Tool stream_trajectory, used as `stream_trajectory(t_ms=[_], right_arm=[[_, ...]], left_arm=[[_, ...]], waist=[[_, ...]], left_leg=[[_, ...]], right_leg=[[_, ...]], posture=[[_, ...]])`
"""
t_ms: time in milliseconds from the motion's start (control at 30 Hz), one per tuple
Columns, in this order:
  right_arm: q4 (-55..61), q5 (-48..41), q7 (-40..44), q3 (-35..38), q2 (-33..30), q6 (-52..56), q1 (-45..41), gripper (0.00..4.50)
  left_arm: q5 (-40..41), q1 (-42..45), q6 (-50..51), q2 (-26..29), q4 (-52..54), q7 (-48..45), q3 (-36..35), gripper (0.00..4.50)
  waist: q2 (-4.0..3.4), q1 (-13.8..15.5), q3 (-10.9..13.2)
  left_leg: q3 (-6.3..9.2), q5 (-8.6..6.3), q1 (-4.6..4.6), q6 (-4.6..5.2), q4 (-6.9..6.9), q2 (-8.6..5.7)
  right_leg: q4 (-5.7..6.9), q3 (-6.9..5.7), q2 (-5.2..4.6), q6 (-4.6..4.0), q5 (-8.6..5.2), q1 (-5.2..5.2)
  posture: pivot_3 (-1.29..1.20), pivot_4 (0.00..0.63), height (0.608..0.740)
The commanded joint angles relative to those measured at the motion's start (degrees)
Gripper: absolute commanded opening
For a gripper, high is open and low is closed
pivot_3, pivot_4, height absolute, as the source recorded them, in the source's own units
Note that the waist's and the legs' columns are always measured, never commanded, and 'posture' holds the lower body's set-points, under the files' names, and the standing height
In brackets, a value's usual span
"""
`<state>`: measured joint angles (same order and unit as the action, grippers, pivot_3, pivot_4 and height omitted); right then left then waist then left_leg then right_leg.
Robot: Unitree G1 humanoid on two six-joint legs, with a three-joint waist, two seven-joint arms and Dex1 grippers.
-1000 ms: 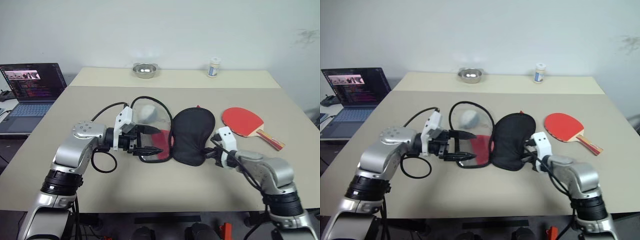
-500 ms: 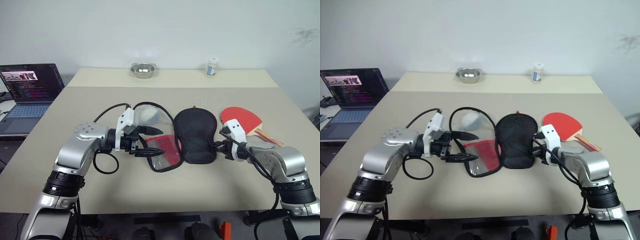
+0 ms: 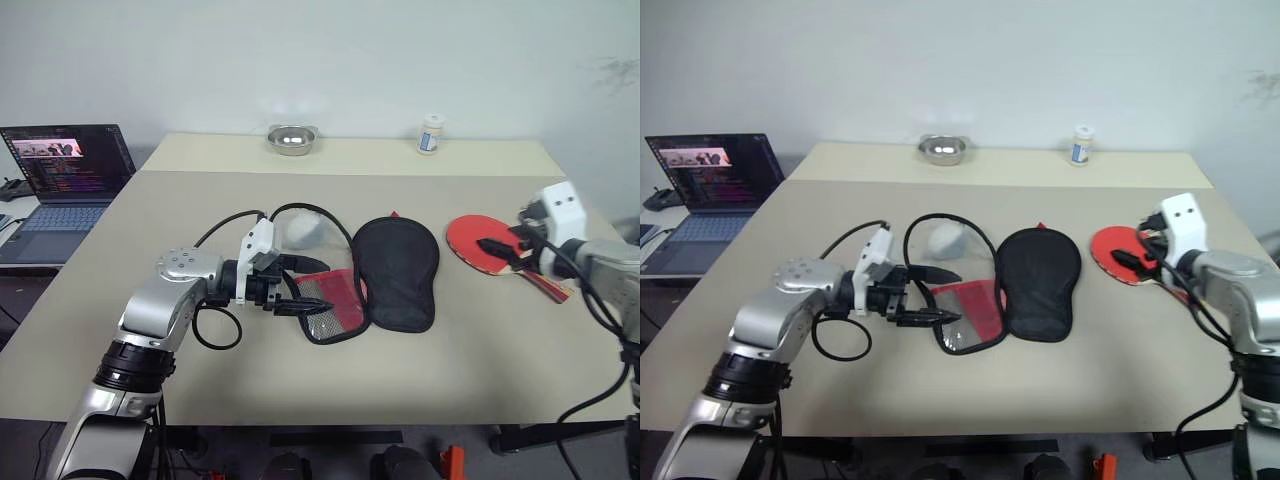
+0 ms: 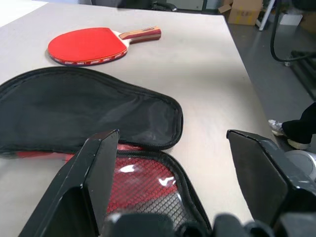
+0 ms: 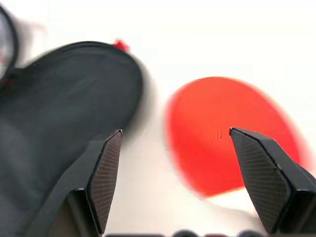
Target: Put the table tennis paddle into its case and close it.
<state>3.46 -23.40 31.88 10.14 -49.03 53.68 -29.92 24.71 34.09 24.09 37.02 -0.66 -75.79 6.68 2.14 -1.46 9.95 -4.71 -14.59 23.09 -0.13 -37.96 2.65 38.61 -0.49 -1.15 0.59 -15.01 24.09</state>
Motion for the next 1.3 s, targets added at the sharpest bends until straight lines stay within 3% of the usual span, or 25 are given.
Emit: stream_trajectory(t_ms=[33, 300, 600, 833, 1133, 1233, 1300], right_arm=[[-9.6, 3.2, 4.6, 1.7, -3.2, -9.1, 1.5, 3.78], [-37.2, 11.6, 15.8, -6.0, -4.8, -25.3, -6.6, 3.78], [-64.5, 20.9, 16.9, -11.6, 1.0, -39.5, -19.1, 3.78], [-73.1, 22.5, 13.6, -10.1, 4.8, -42.7, -23.2, 3.78], [-75.0, 22.6, 12.3, -8.3, 7.5, -44.4, -25.5, 3.78], [-75.1, 22.8, 11.8, -8.1, 7.8, -43.9, -25.7, 3.23], [-75.0, 22.8, 11.6, -8.1, 8.0, -43.1, -25.6, 2.60]], left_arm=[[0.8, 1.9, -0.5, -1.0, 1.4, -0.2, 0.0, 3.80], [0.4, 4.7, -0.1, -4.0, 1.5, -0.7, 2.3, 3.80], [-0.1, 5.7, 0.0, -3.3, 0.9, -1.7, 2.1, 3.80], [-0.1, 5.6, 0.0, -1.1, 0.9, -1.8, 1.6, 3.80], [0.0, 6.3, -0.1, 0.2, 0.5, -1.8, 1.4, 3.80], [-0.1, 6.7, -0.3, 0.1, 0.0, -1.8, 1.6, 3.80], [-0.2, 6.9, -0.5, -0.2, -0.3, -1.7, 1.7, 3.80]], waist=[[0.00, -0.1, 0.0], [-0.04, -0.7, 0.0], [-0.08, -0.8, 0.1], [-0.09, -1.1, 0.1], [-0.09, -2.0, 0.1], [-0.10, -2.0, 0.1], [-0.10, -1.9, 0.1]], left_leg=[[-0.01, 0.00, -0.01, 0.00, 0.00, 0.00], [-0.12, 0.01, -0.11, 0.00, -0.01, 0.02], [-0.12, 0.06, -0.15, -0.06, -0.01, 0.02], [-0.18, 0.13, -0.22, -0.17, -0.06, 0.03], [-0.16, 0.31, -0.37, -0.28, -0.06, 0.08], [-0.16, 0.32, -0.37, -0.28, -0.03, 0.09], [-0.15, 0.32, -0.36, -0.29, 0.00, 0.09]], right_leg=[[0.01, 0.01, 0.00, 0.00, 0.00, 0.00], [0.11, 0.13, 0.08, 0.00, 0.00, 0.00], [0.23, 0.16, 0.09, -0.03, 0.01, 0.01], [0.27, 0.23, 0.05, -0.05, 0.03, -0.03], [0.41, 0.35, 0.05, -0.09, 0.11, -0.05], [0.41, 0.36, 0.05, -0.09, 0.11, -0.04], [0.39, 0.35, 0.05, -0.09, 0.11, -0.03]], posture=[[0.00, 0.150, 0.740], [0.00, 0.150, 0.740], [0.00, 0.150, 0.740], [0.00, 0.150, 0.740], [0.00, 0.150, 0.740], [0.00, 0.150, 0.740], [0.00, 0.150, 0.740]])
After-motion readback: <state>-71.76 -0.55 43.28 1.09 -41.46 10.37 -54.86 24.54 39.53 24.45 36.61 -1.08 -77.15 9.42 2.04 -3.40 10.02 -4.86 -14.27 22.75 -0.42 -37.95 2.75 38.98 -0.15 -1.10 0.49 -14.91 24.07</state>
